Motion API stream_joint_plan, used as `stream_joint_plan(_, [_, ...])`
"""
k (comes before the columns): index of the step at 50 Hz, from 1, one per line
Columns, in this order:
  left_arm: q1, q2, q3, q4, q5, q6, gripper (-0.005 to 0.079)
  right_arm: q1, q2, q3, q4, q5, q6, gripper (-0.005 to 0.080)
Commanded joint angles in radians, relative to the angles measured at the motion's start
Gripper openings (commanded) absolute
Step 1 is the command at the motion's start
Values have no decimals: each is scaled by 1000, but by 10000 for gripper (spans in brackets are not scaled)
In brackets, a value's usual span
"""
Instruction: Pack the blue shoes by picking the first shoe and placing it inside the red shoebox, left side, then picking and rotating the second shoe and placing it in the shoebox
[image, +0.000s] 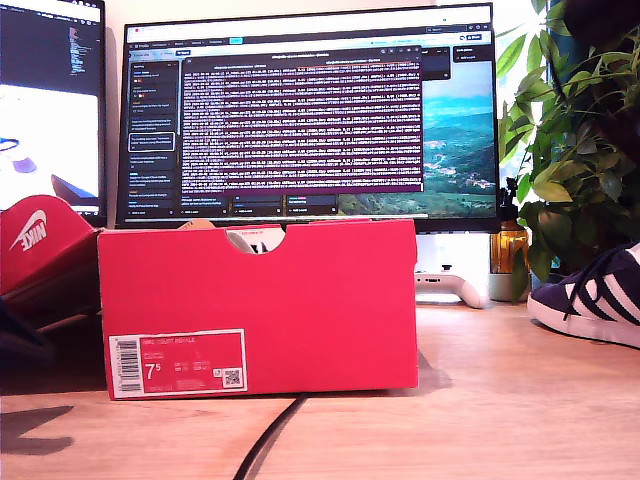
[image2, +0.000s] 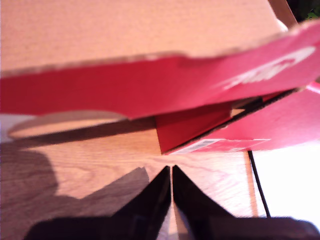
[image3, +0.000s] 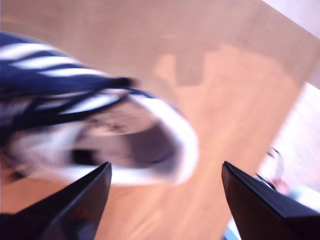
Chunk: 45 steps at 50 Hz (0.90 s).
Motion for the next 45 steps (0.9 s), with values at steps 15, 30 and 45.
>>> stream_joint_plan(15, [-1, 9, -24, 7, 0, 4, -20, -25, 10, -199, 144, -63, 57, 645])
stream_joint_plan(30, [-1, 9, -24, 7, 0, 4, -20, -45, 13, -293, 245, -76, 85, 581])
stream_joint_plan(45, [-1, 9, -24, 7, 0, 4, -20, -71, 13, -293, 327, -102, 110, -13])
